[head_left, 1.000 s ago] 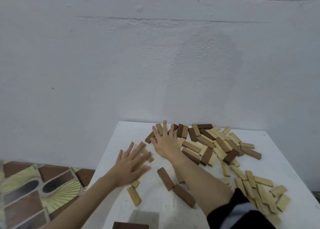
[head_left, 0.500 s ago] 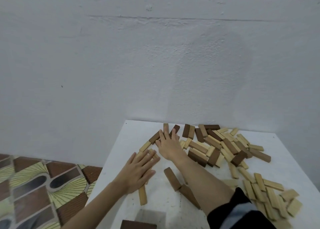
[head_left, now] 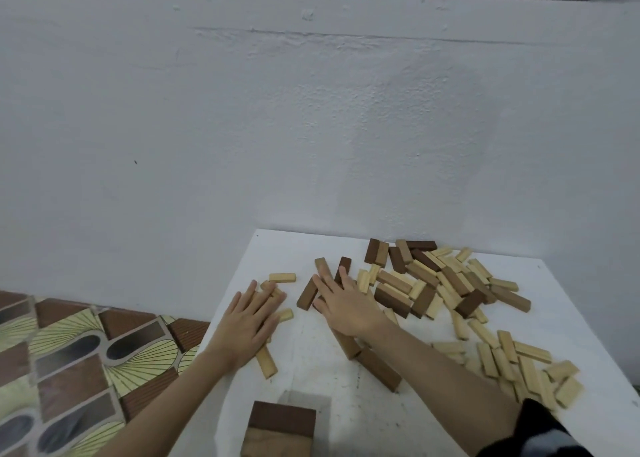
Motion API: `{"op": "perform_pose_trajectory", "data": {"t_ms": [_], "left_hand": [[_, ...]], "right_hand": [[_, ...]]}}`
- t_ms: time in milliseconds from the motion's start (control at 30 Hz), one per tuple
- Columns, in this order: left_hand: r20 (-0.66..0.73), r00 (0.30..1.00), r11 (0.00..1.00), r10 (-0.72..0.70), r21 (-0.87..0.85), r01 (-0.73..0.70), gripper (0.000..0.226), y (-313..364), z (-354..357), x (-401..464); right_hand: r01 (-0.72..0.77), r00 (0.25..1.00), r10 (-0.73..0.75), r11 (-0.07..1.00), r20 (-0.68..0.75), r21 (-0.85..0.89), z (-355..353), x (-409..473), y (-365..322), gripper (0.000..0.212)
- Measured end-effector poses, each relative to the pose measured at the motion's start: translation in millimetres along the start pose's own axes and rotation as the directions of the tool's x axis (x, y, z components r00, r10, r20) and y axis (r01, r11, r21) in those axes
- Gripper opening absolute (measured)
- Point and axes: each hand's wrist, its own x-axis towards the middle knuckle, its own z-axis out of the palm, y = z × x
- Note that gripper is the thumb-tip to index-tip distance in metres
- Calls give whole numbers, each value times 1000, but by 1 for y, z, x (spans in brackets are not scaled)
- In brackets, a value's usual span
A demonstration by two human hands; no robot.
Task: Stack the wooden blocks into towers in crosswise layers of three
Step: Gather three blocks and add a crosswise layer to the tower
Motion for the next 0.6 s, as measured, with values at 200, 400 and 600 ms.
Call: {"op": "perform_pose_trajectory", "data": {"t_ms": [200,400,600], "left_hand": [[-16,998,998,-57,35,57,89,6,2,9],[-6,996,995,-88,49,88,97,14,6,25],[55,997,995,-59,90,54,110,38,6,41]], "right_hand": [[84,996,-84,996,42,16,-5,-43,0,57],[220,974,-220,975,-58,5,13,-74,16,69],[171,985,-170,984,-27,54,16,-98,31,62]]}}
